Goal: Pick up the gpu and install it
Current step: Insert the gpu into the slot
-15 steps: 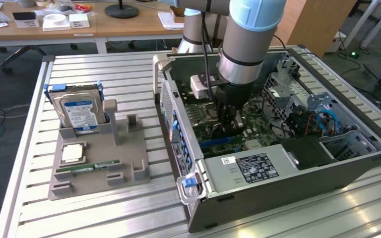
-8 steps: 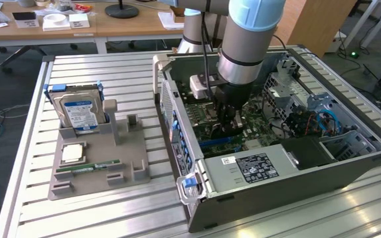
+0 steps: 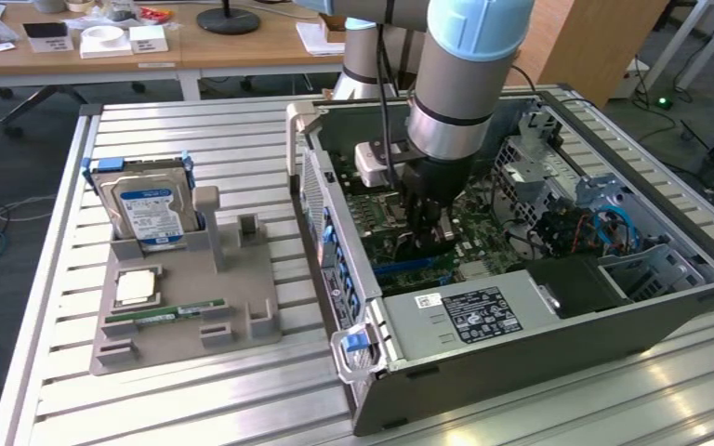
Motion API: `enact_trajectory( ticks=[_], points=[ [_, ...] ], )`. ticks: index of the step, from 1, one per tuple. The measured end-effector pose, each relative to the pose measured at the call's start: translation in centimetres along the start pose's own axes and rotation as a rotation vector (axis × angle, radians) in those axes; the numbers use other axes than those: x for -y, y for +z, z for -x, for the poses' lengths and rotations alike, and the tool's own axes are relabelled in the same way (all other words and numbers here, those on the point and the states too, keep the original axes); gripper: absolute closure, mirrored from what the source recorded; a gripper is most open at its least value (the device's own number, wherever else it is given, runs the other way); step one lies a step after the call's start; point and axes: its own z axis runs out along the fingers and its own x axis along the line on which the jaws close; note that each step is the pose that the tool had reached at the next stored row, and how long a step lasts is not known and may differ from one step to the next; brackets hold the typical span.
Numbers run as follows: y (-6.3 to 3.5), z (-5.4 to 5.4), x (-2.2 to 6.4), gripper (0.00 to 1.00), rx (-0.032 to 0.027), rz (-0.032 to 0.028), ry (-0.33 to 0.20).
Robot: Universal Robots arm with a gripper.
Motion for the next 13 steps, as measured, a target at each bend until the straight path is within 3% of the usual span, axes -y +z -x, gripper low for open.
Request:
enact_trajectory(
  ticks=[13],
  points=[
    [0.31, -0.01, -0.06, 0.74, 0.0002, -0.0001, 0.0]
  ],
)
